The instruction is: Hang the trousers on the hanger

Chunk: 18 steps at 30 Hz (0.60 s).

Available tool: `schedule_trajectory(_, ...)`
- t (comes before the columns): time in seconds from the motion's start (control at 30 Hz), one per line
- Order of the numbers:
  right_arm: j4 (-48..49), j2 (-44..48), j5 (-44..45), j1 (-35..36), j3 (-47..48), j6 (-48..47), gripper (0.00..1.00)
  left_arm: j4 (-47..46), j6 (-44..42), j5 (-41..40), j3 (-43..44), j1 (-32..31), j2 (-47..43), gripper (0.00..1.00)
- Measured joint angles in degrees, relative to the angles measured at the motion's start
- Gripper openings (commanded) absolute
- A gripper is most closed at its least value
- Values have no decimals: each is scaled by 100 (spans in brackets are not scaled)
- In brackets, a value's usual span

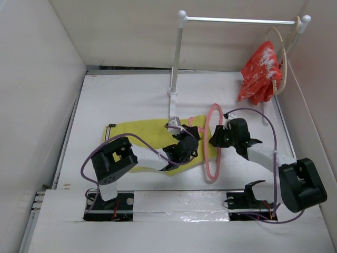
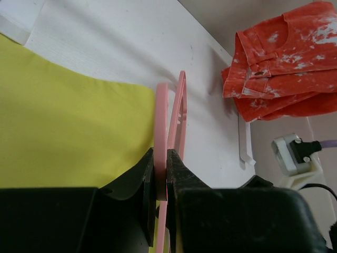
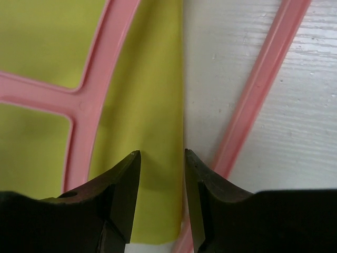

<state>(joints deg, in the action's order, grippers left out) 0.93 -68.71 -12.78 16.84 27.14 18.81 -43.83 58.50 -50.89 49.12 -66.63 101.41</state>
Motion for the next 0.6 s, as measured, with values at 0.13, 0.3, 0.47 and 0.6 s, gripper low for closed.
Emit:
schedule_trajectory(0.13,459,-595,-4,-46,52,46,49,-39,15,4,-4,2,37,0)
schedule_trajectory(0.3,817,-868,50,-70,52,90,55,-127,2,15,-68,9,74,0)
schedule_trajectory(0.47,1069,-1021,-42,-70,48,131,43,-225,-74,28,-142,13,74,0)
schedule_trajectory(0.6,1213,-944,-236,-70,-48,186,0,-315,-225,2,-195,37,74,0)
